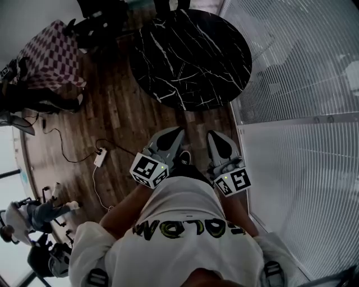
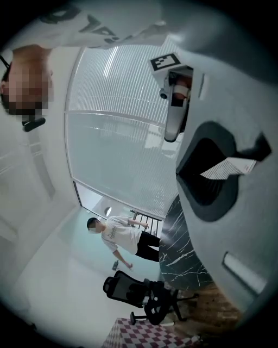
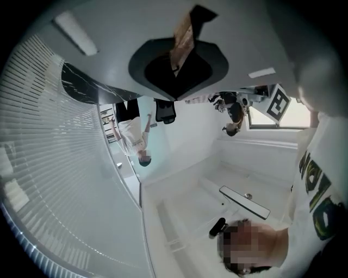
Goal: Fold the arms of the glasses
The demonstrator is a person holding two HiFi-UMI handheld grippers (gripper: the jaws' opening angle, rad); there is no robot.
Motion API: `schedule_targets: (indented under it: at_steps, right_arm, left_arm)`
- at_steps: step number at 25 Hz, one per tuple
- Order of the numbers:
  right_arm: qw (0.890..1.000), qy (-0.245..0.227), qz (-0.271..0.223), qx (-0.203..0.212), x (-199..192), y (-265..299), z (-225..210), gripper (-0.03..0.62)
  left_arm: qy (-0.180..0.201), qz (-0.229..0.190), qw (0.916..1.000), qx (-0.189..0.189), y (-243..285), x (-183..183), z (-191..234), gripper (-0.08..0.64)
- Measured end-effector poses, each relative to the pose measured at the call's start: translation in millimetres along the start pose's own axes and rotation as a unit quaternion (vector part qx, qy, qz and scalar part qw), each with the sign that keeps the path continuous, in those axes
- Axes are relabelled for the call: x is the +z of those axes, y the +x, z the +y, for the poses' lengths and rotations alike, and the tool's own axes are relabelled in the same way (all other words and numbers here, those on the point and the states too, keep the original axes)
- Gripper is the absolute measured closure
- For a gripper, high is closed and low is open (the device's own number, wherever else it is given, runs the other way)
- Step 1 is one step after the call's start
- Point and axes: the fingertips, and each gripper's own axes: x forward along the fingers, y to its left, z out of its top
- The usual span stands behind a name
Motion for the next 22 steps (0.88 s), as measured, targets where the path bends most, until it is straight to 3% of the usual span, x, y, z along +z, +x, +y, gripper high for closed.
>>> schedule_targets:
  at_steps: [15,22]
  right_arm:
    - [0.999,0.013,0.03,0.016,-19,-10,-12,0.59]
    - [0.999,0.008,0.044,0.021,-27,10,-22,0.59]
  left_arm:
    - [-0.021,0.001,0.9992,0.033,6,-19,-5,0.558]
    - [-0.028,0.0,0.9987,0.043,16,-19,18,0.558]
